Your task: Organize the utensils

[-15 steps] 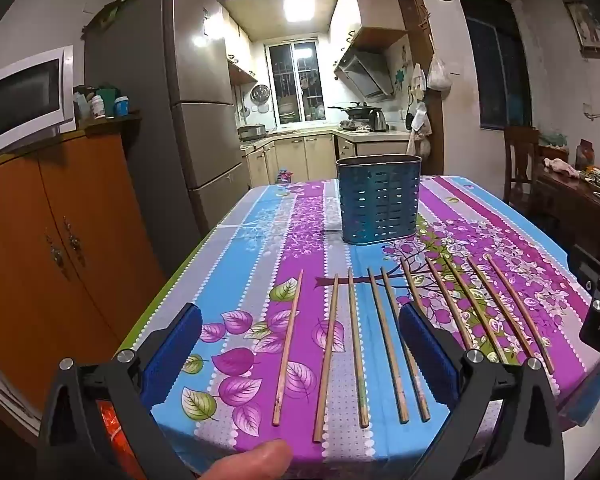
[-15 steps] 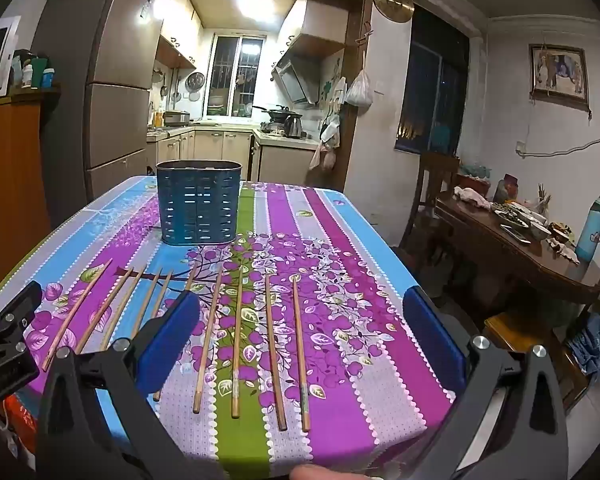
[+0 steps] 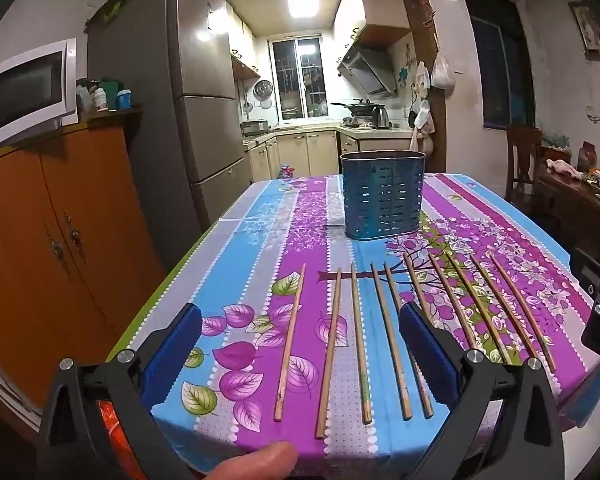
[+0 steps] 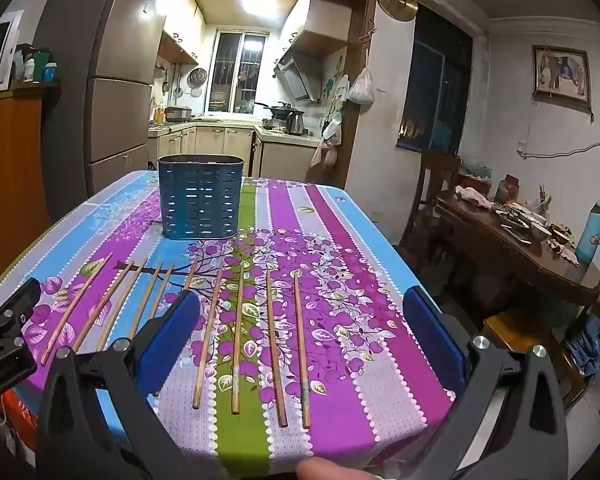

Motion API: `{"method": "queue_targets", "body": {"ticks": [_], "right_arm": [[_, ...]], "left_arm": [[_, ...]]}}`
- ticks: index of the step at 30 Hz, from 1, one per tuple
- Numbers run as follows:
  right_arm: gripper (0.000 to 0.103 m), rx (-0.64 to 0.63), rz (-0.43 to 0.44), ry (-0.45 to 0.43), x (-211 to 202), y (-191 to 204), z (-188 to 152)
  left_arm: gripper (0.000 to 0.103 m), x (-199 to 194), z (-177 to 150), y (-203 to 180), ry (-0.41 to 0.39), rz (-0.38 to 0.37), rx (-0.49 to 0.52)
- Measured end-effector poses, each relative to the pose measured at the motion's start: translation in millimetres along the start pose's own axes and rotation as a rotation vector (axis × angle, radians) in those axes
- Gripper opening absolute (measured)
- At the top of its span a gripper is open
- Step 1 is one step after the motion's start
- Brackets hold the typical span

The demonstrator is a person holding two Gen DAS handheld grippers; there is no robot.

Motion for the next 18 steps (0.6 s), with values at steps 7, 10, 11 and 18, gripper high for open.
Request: {"method": "queue_targets", "body": {"ticks": [7,10,11,18], "right_arm": [[0.098,-0.006,0.001,0.012,6,2,-3],[0.098,-0.007,-0.001,0.017,7,2,-4],[0.098,-0.007,-0.002,0.018,7,2,-4],[0.098,-0.007,-0.001,0.023,9,4,-4]], "left_arm": [[0.098,1,-3,4,0.017,-0.02,-0.024],[0.098,5,-5,8,0.037,-0.039,-0.057],[0.098,6,-6,10,0.037,-0.045,-0.071],[0.098,4,-15,16,0.048,-0.039,-0.108]]}}
Point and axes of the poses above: each gripper's, at about its wrist camera, not at the fingertips, and x roughly the way its jaws point, y to its left, z to its top, the point moved 4 cm from there along x, roughly the way its jaws point, and after that the axes turned 12 degrees about z, right-handed, at the moved point
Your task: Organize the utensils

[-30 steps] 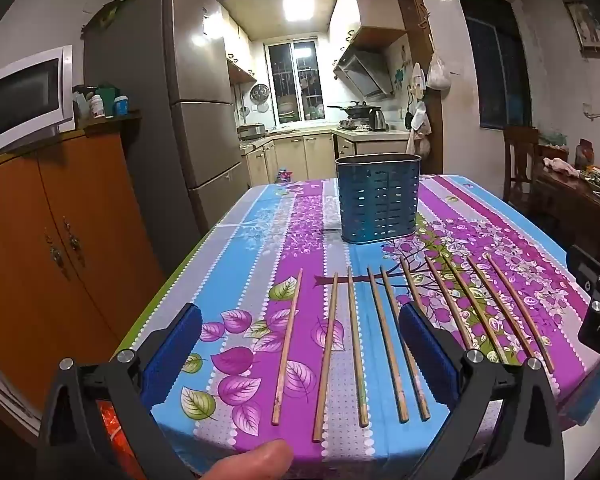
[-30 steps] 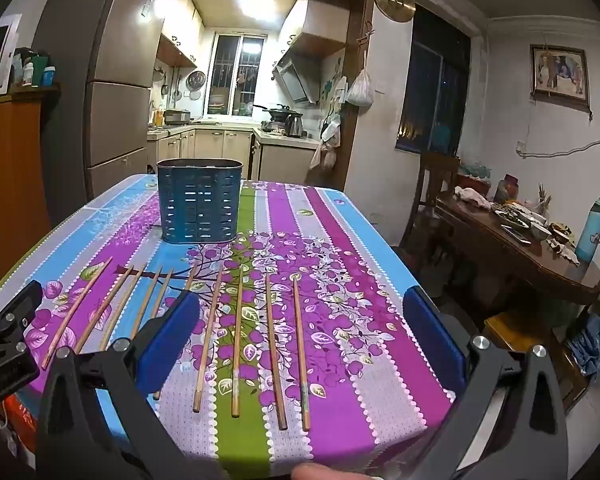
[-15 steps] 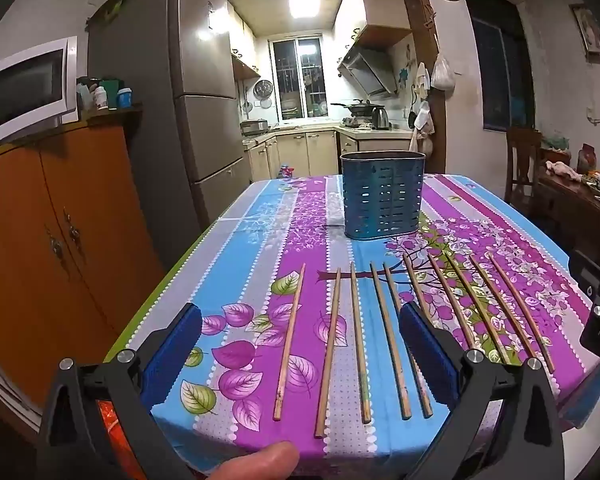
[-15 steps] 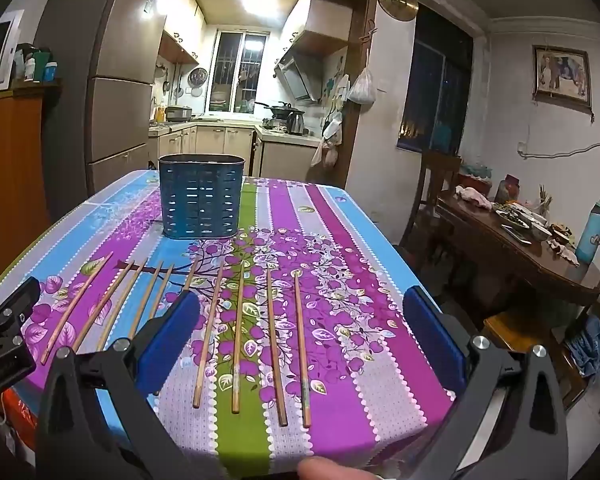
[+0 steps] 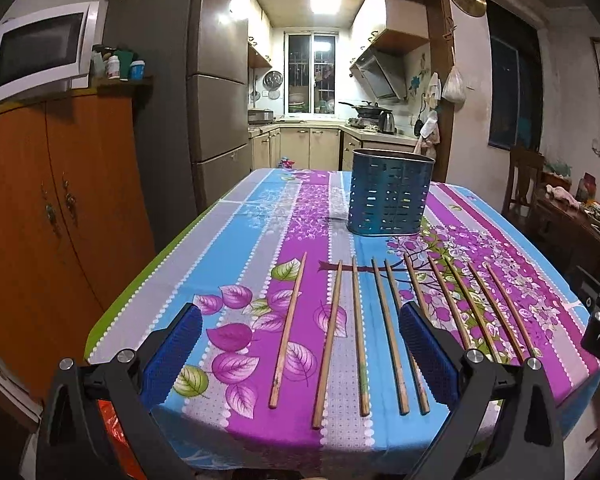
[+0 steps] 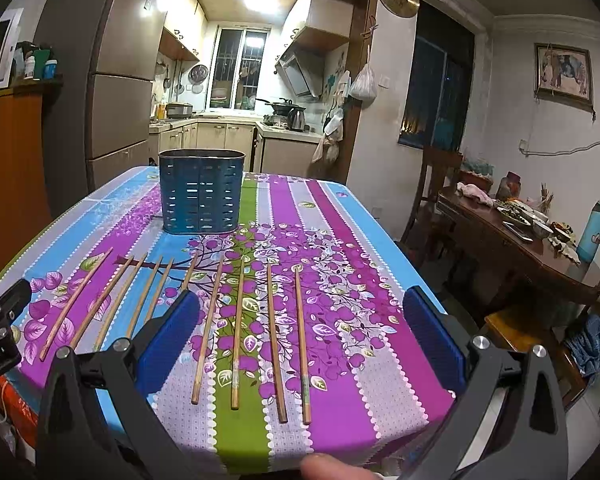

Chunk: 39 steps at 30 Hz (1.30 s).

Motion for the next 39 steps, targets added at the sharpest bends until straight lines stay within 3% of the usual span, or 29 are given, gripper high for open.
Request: {"method": "queue_targets", "body": {"ticks": [7,13,21,23,27,29,31,35,39], "right_arm": [[0.098,0.049,0.016,-0.026,-3,-7,-1],[0.098,0.111,0.006,-0.092,-7,-24,-2],[0.098,0.214,0.126,-0.079,0,-37,-10],[0.098,0.224,0.181,-0.068,1,-38,-11],[0.098,0.207,0.225,-0.066,-5,-39,-8],[0.098,0.199,0.231,-0.088,-13,-46,-4],[0.098,0.177,0.208,-0.126,-22,-54,-1],[0.098,0.099,0.069,-0.154,-32,-72,1],[0.098,0.044,0.023,-0.131,-33,-84,-3]], "left_arm": [[0.098,-5,-7,-1,0.024,-0.053,0.006],[0.098,-13,-8,1,0.0,-0.049,0.006],[0.098,-9,-8,-2,0.017,-0.018,0.028],[0.098,-10,-4,0,-0.009,-0.001,0.039],[0.098,-10,21,30,-0.167,0.154,0.101],[0.098,-7,28,47,-0.198,0.19,0.137],[0.098,-2,33,69,-0.196,0.228,0.153],[0.096,4,26,93,-0.127,0.196,0.157],[0.096,7,6,88,-0.04,0.069,0.172]]}}
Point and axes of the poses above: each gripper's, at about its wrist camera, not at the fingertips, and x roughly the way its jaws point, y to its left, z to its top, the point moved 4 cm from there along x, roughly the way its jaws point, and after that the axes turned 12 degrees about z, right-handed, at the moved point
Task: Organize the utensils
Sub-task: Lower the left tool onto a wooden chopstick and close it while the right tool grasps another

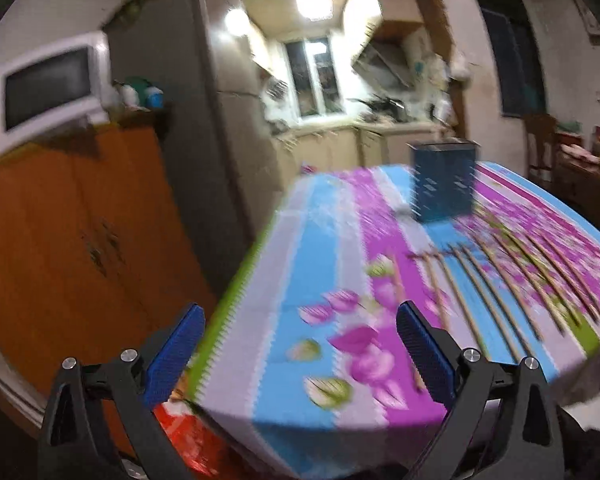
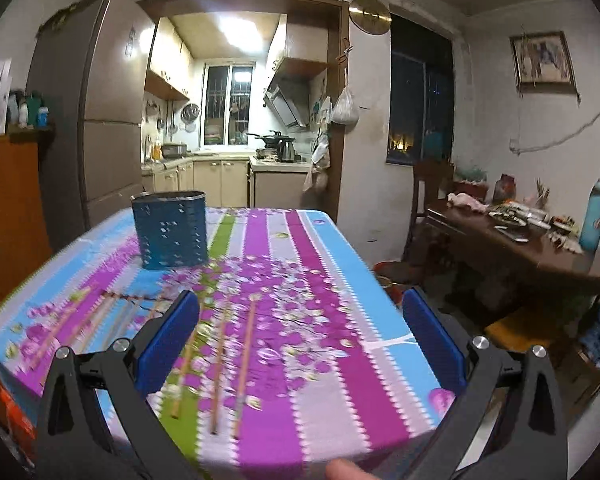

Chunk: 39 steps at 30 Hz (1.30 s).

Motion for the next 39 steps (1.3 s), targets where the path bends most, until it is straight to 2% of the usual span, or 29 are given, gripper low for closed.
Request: {"method": "queue_targets", "body": {"ticks": [5,8,11,15,21,24,26,28,33,39], "right_arm": [[0.098,-0.008,0.028,0.047,-2,-10,-14],[0.098,0.006,0.064,0.107,2,-9,-28],[0.098,0.022,0.117,0.174,11,-4,-48],[0.097,0.048,0.199,0.233,20,9,-72],[0.068,-0.06,0.286,0.274,26,44,-92],[0.048,-0.078,0.314,0.306,33,52,-100],[0.029,-0.077,0.327,0.322,37,54,-104],[0.023,-0.08,0.341,0.328,39,57,-106],[0.021,-0.136,0.338,0.327,48,65,-110],[0.016,-0.126,0.354,0.357,60,67,-118]], "left_arm": [[0.096,-10,-19,-26,0.011,-0.112,0.058],[0.088,-13,-31,-44,0.043,-0.204,0.066],[0.074,-16,-43,-67,0.045,-0.235,0.113],[0.05,-6,-57,-92,0.103,-0.295,0.131],[0.046,2,-72,-120,0.103,-0.305,0.2],[0.046,7,-77,-122,0.115,-0.302,0.2],[0.046,11,-79,-121,0.119,-0.31,0.18],[0.046,12,-78,-120,0.115,-0.313,0.176],[0.046,12,-78,-120,0.1,-0.325,0.167],[0.046,14,-78,-119,0.095,-0.331,0.147]]}}
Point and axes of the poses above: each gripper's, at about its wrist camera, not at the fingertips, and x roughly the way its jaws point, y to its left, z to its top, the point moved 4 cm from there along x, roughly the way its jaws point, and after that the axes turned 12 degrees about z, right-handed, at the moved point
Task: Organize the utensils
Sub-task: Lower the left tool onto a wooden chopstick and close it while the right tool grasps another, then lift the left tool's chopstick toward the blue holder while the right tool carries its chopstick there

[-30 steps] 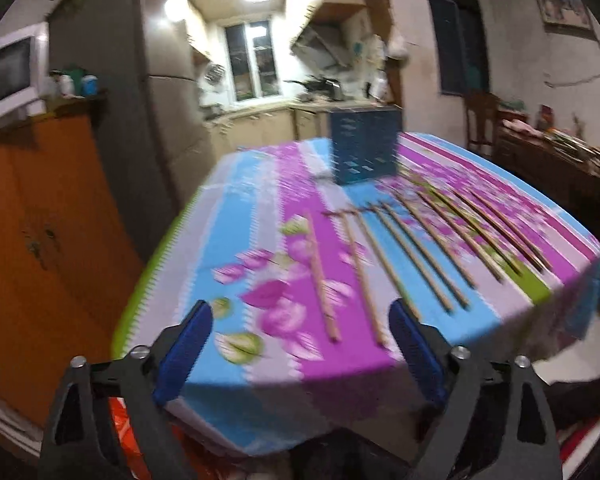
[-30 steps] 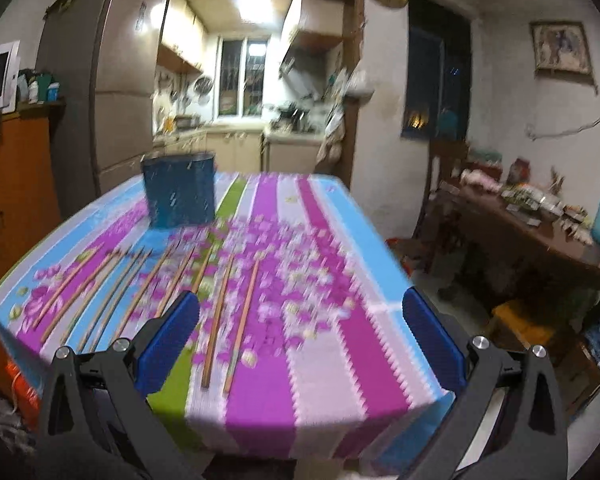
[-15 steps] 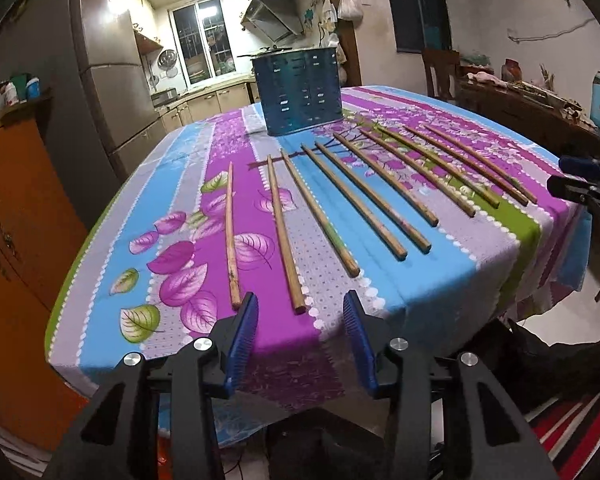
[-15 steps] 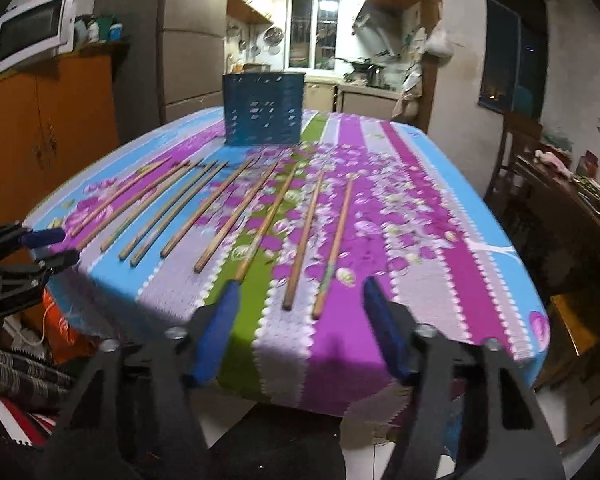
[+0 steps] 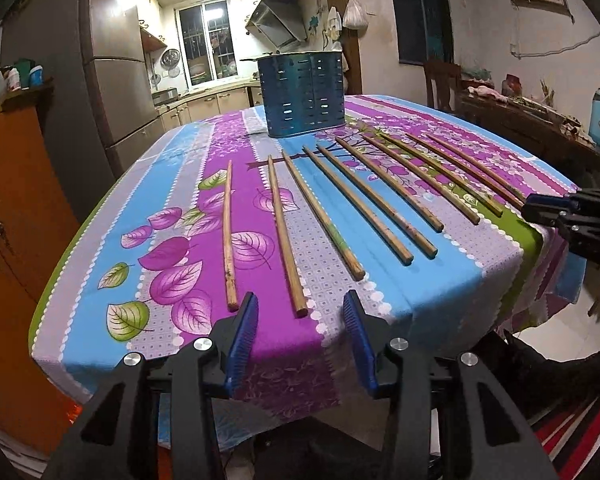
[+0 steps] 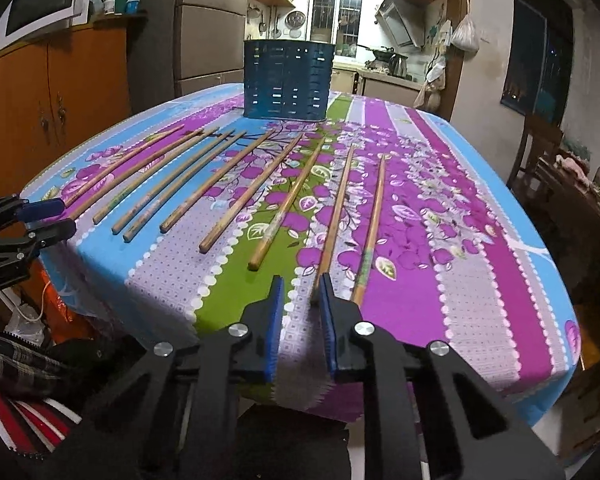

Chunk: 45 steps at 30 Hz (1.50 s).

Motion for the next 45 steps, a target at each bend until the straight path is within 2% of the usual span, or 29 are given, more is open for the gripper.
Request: {"method": "queue_targets", "body": {"ticks": [13,20,23,26,28,31,39,45], "right_arm": [[0.015,0.033,-0.003,-0.029,1,-6,4],[0.014,0.062,0.008,-0.011,7,-9,2],[0.008,0.08,0.017,-0.019,7,-9,1],[0.007,0.077,0.006,-0.027,7,-5,0],[0.007,0.092,0.012,-0.033,7,-6,0],[0.007,0.105,0.013,-0.038,6,-7,-1],[0.006,0.111,0.006,-0.057,1,-5,1],[0.006,0.101,-0.005,-0.091,-11,-5,9]], "left_arm": [[0.043,4,3,-3,-0.021,-0.005,-0.004],[0.042,7,3,-3,-0.024,-0.012,-0.018],[0.036,7,2,-3,-0.027,-0.029,-0.038],[0.032,7,1,-2,-0.034,-0.036,-0.06],[0.021,7,0,0,-0.04,-0.022,-0.064],[0.011,7,-1,3,-0.047,-0.009,-0.066],[0.008,3,0,4,-0.075,0.035,-0.062],[0.008,-11,15,10,-0.113,0.051,-0.072]]}}
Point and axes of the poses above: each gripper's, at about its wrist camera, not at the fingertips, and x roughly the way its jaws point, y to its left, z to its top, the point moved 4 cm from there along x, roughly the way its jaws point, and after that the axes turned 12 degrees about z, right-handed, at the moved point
